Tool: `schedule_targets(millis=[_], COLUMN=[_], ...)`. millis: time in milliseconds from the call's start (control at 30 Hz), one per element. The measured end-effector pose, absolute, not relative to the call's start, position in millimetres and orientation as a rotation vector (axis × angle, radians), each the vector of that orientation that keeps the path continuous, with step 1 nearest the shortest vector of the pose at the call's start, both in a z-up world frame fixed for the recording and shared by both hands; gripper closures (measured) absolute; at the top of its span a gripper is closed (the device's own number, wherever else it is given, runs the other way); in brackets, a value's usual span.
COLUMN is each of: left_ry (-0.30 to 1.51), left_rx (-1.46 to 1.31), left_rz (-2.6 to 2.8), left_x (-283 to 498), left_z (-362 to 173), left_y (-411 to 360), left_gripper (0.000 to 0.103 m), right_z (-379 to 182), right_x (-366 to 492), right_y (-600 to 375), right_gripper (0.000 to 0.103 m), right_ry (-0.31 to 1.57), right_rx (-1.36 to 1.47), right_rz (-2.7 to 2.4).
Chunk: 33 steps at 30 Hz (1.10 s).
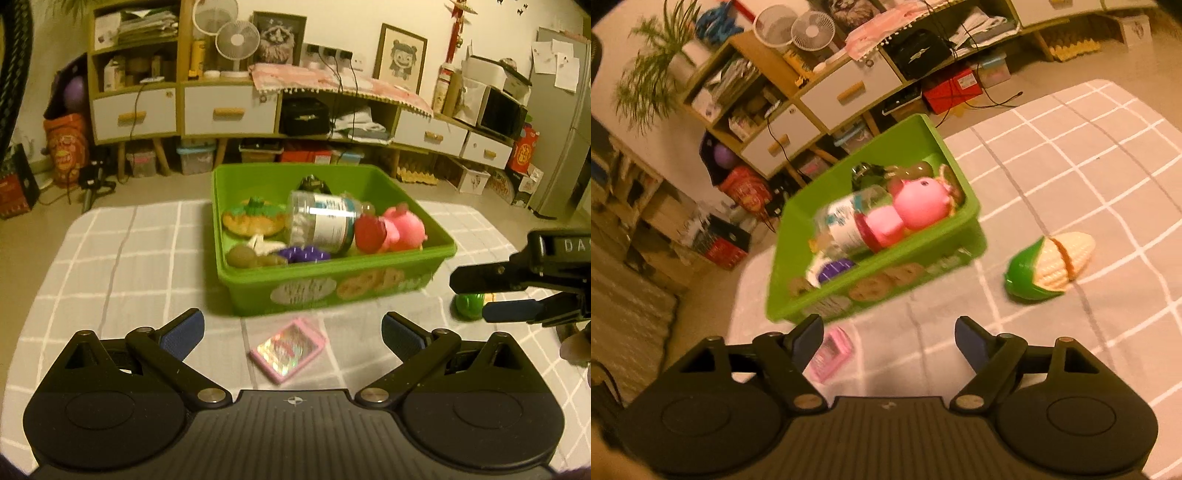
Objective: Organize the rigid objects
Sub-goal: 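Withdraw both grippers from the bin toward the remaining toys, then grasp the pink card box with the left gripper while the right grasps the toy corn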
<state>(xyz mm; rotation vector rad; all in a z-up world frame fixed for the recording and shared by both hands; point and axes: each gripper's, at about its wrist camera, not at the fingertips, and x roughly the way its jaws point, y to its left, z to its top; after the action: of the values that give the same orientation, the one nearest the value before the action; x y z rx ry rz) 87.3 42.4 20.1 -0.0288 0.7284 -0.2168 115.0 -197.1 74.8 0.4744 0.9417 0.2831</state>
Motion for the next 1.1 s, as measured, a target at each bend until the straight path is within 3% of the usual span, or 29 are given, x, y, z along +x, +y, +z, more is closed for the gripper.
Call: schedule_targets(millis=[467, 767, 1000, 1100], left_ry=[0.798, 0.819, 0.831, 0.821], left_rx=[-0.013, 0.163, 0.201, 0.193], left_rz=[-0.204, -0.220, -0.214, -0.213], left_x=[64.7, 47.5, 47.8, 48.6], left_z=[-9.7, -30.8, -42.6, -43.5], left_y=[52.1, 30.9, 20.1, 18.7], left_gripper=[0.002, 0.002, 0.002, 0.002], right_z=[44.5, 28.7, 16.0, 10.1], right_x=[85.5, 64.3, 70.4, 73.9], right_y=[-191.2, -175.1, -186.7, -193.3], right_gripper=[0.030, 0.025, 0.025, 0.018], right_ry=[0.956, 0.894, 0.893, 0.880], right_rx=[0.219, -0.067, -0.079, -0.068], right_rz=[0.241, 0.199, 0.152, 0.135])
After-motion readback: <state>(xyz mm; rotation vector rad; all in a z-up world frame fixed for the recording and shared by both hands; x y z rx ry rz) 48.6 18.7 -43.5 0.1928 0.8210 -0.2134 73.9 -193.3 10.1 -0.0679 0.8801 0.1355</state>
